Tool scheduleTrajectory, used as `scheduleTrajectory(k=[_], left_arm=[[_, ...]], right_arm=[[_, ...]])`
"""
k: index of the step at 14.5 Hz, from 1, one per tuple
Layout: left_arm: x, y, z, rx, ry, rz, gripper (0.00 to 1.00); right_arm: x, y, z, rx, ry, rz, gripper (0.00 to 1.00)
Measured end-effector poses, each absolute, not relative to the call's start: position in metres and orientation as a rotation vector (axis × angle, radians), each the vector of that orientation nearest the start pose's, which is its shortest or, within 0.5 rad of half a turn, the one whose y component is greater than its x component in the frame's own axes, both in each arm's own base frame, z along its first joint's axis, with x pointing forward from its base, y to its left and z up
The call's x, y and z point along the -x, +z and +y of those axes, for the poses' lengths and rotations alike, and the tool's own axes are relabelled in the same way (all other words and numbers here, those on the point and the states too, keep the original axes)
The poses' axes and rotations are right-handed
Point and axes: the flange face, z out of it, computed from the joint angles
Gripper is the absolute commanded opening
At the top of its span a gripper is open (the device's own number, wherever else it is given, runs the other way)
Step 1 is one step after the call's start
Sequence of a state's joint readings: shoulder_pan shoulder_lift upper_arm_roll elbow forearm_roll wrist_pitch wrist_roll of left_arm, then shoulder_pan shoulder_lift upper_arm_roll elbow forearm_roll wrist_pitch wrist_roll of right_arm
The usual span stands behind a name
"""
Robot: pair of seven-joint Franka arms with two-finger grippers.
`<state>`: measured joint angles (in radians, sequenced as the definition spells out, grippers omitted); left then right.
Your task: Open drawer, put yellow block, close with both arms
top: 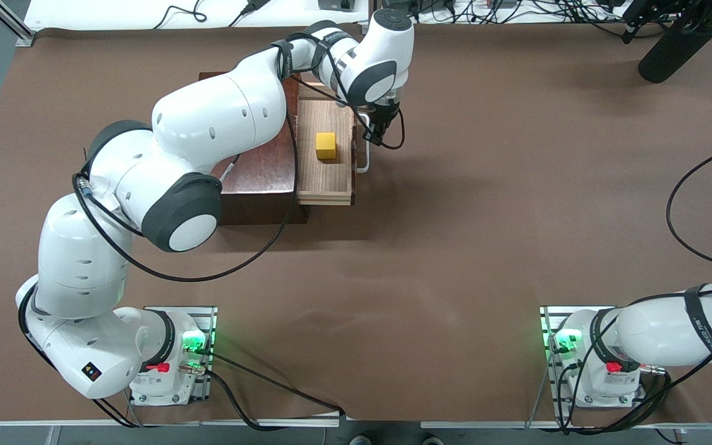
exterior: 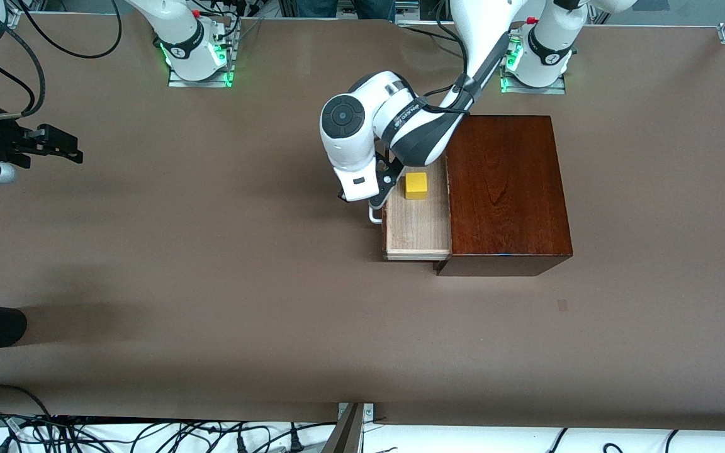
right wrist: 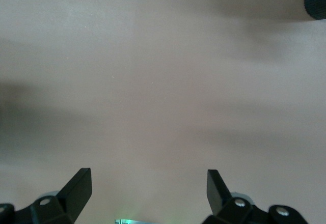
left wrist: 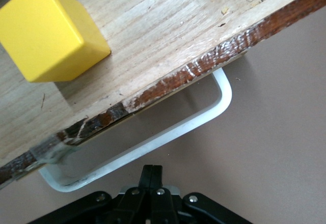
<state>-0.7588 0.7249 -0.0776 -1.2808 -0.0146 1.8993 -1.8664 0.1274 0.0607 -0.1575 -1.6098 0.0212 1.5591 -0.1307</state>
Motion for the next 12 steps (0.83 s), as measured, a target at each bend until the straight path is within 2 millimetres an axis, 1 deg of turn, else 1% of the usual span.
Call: scheduleTrajectory(k=[2, 4, 8, 10, 12], left_arm=[[-0.499, 0.312, -0.533, 2.638, 0.132, -1.53, 0.0], [-0.503, 0.31, -0.529, 2.649, 0.084, -1.496, 0.0], [-0.501, 0.31, -0.532, 2.701, 0.049, -1.388, 0.0], [-0.506, 0.31, -0.526, 2.73, 0.024, -1.317, 0.0], [-0.509, 0.311, -0.522, 2.754, 0.036, -1.27, 0.0]], right_arm=[[-0.567, 0.573, -0.014, 3.113, 0.167, -0.152, 1.0], [-0.567, 0.573, -0.014, 3.113, 0.165, -0.15, 1.0], [-0.568, 0.575, -0.016, 3.112, 0.154, -0.174, 1.0], [-0.569, 0.576, -0.018, 3.113, 0.123, -0.192, 1.0], [-0.569, 0.574, -0.022, 3.115, 0.102, -0.196, 1.0]])
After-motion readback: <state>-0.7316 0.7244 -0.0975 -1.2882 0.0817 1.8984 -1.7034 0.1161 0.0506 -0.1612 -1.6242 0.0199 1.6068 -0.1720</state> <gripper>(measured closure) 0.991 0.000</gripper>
